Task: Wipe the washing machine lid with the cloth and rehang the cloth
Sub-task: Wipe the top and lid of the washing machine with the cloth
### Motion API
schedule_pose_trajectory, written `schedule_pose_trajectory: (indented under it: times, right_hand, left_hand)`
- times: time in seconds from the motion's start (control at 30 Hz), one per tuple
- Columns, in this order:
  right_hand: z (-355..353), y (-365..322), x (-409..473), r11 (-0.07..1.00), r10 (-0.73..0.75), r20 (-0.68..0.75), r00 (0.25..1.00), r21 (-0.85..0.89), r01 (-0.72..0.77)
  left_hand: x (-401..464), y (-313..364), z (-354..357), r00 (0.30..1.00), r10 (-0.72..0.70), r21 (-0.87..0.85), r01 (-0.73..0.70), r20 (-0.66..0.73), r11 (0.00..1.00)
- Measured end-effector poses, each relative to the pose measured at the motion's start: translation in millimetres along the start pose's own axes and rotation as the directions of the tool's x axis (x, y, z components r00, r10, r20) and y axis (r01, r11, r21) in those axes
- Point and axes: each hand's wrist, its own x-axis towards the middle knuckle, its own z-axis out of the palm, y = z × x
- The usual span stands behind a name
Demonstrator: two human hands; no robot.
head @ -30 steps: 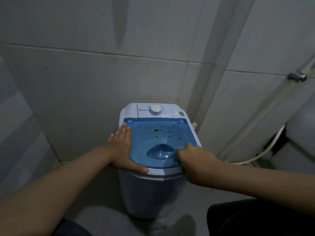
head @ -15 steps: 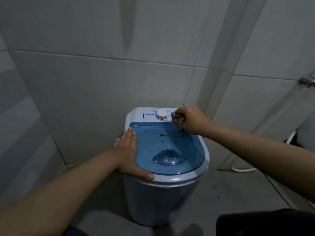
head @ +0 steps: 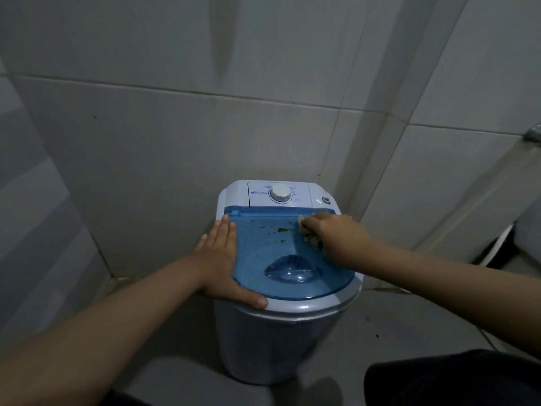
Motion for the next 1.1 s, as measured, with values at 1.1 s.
schedule_pose_trajectory:
  times: [1.1]
  right_hand:
    - [-7.5,-13.7,26.8,0.99,-0.138,-0.033,0.99,0.031,0.139]
  left_hand:
    - [2.2,-1.6,0.6,1.0,-0.01,0.003,0.01,0.004,1.0]
